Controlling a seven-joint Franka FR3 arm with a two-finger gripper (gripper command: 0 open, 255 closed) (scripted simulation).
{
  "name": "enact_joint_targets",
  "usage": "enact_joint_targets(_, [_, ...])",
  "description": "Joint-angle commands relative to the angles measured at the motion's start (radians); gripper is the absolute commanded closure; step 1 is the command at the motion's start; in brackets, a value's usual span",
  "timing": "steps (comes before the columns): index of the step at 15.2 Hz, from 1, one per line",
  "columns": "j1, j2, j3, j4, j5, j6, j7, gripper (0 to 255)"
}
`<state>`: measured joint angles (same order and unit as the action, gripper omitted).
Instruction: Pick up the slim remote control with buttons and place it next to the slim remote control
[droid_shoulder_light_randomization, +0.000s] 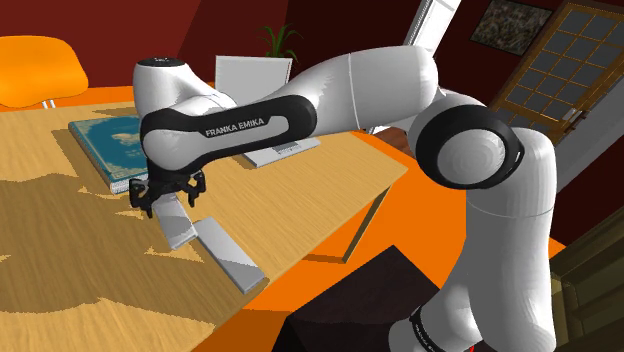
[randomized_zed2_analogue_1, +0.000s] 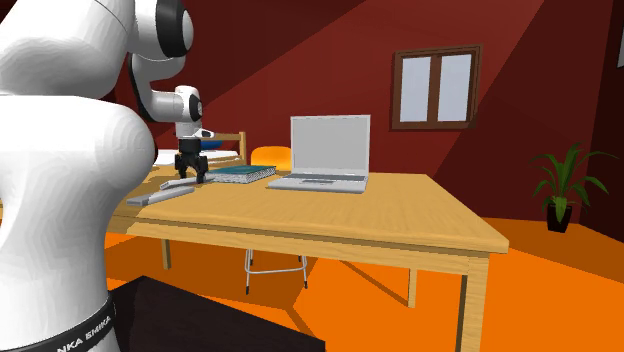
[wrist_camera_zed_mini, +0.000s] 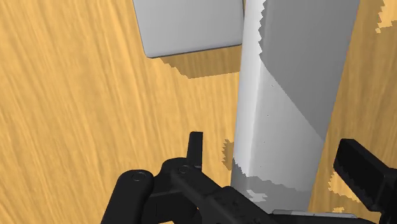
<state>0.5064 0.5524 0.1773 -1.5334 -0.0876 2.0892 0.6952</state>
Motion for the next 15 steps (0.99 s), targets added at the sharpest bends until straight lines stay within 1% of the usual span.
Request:
enact_joint_targets(1, [0.000, 0.000, 0.000, -0.001, 0.000, 0.000, 0.000, 0])
enact_joint_targets(3, [0.001, 0.003, 0.000, 0.004, 0.000, -0.002, 0.000, 0])
enact_joint_targets(7, [-0.002, -0.042, 0.005, 0.063, 0.009, -0.106, -0.006, 0])
enact_joint_targets(15, [-0.002, -0.042, 0.005, 0.063, 0.009, -0.106, -0.006, 0])
